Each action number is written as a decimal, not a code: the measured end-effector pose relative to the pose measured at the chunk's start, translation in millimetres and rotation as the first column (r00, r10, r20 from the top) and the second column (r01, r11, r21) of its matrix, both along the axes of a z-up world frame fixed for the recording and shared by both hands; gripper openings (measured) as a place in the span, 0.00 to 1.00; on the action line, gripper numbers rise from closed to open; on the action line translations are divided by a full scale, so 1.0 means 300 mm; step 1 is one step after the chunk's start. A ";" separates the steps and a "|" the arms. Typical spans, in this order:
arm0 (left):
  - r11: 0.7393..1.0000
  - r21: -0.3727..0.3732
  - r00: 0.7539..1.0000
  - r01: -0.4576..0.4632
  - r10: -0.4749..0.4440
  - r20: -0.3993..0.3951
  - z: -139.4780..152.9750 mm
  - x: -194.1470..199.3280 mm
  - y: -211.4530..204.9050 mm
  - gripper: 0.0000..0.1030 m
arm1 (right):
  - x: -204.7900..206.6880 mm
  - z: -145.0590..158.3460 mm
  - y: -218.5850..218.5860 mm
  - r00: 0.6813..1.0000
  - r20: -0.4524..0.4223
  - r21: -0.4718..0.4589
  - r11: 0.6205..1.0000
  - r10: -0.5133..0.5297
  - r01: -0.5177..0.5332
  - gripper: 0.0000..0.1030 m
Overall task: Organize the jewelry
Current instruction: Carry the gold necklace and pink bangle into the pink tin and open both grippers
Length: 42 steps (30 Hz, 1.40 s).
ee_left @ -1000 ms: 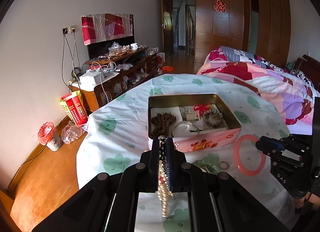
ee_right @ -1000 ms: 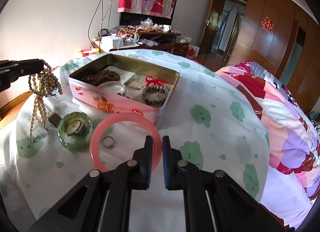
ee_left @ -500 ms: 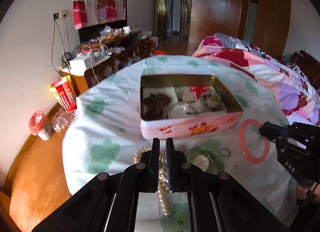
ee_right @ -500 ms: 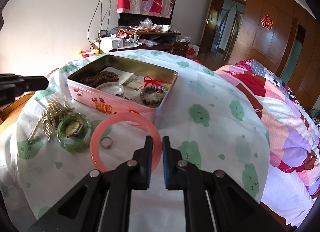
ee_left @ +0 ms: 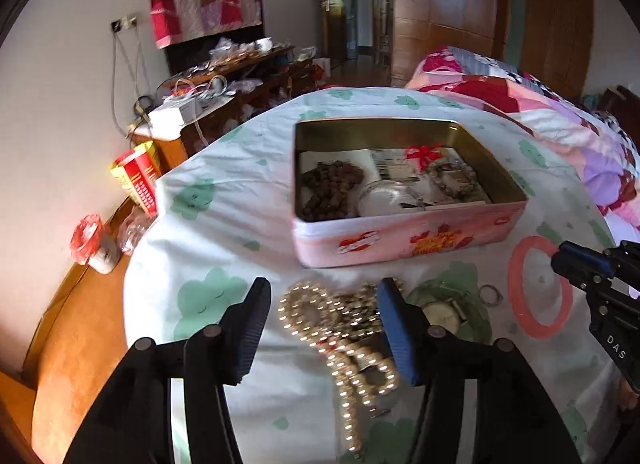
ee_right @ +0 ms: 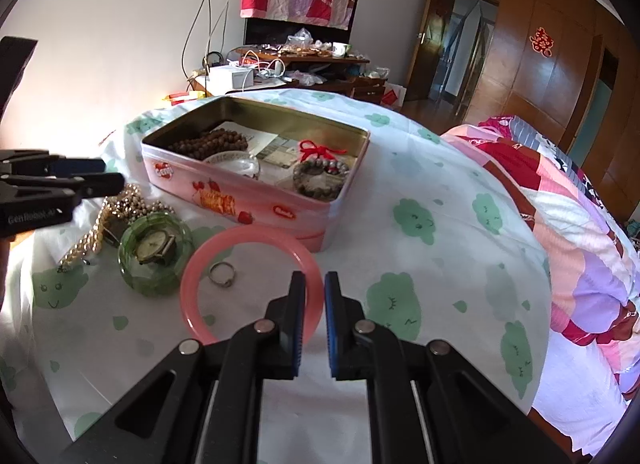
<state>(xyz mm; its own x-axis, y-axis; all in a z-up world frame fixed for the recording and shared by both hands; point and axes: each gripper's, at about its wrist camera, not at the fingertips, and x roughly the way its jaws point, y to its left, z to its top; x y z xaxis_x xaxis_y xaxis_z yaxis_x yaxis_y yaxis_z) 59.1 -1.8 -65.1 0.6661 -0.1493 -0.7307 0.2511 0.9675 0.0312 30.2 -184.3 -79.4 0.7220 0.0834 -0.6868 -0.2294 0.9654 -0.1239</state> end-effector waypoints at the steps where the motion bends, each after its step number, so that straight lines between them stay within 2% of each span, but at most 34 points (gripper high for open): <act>1: 1.000 0.004 1.000 0.008 -0.008 -0.004 -0.005 0.001 -0.009 0.55 | 0.000 -0.002 0.001 1.000 -0.001 0.000 1.000 0.001 -0.001 0.10; 5: 0.998 0.061 1.000 0.017 -0.016 -0.011 -0.033 0.013 -0.037 0.54 | 0.002 -0.005 -0.002 1.000 -0.005 0.006 1.000 0.001 0.000 0.10; 6: 0.998 0.066 1.000 0.023 -0.022 -0.016 -0.041 0.015 -0.043 0.46 | 0.002 -0.005 -0.002 1.000 -0.005 0.005 1.000 0.001 -0.001 0.10; 7: 0.997 0.068 0.999 0.031 -0.030 -0.022 -0.047 0.016 -0.050 0.34 | 0.002 -0.006 -0.001 1.000 -0.005 0.005 1.000 0.002 -0.002 0.10; 8: 0.996 0.068 0.998 0.050 -0.048 -0.034 -0.054 0.015 -0.058 0.27 | 0.002 -0.008 0.001 1.000 -0.005 0.006 1.000 0.003 -0.003 0.10; 9: 0.996 0.065 0.998 0.057 -0.055 -0.037 -0.057 0.012 -0.063 0.12 | 0.002 -0.009 0.002 1.000 -0.007 0.007 1.000 0.004 -0.004 0.10; 10: 0.996 0.059 0.998 0.061 -0.059 -0.037 -0.057 0.008 -0.066 0.05 | 0.002 -0.010 0.003 1.000 -0.008 0.007 1.000 0.004 -0.004 0.10; 17: 0.997 0.005 0.996 0.079 -0.080 0.038 0.062 -0.045 -0.055 0.04 | 0.002 -0.008 0.001 1.000 -0.003 0.014 1.000 0.000 0.000 0.10; 22: 0.997 -0.007 0.993 0.080 -0.079 0.094 0.155 -0.061 -0.038 0.04 | 0.000 0.010 -0.007 1.000 0.010 0.022 1.000 -0.005 0.005 0.10; 33: 0.997 0.047 0.982 0.067 -0.074 0.173 0.275 0.010 -0.055 0.04 | 0.037 0.098 -0.036 0.998 0.058 0.030 0.999 -0.015 0.013 0.10; 42: 0.995 0.079 0.978 0.052 -0.067 0.196 0.310 0.113 -0.088 0.04 | 0.123 0.198 -0.072 0.993 0.110 0.029 0.999 -0.032 0.029 0.10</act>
<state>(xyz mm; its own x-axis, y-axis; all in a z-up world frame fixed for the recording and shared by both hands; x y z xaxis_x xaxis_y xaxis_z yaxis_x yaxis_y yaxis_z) 93.1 -28.3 28.0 0.7901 -0.1440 -0.5958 0.2899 0.9442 0.1562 67.0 -205.8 -19.9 0.7960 0.0780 -0.6002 -0.1861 0.9752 -0.1201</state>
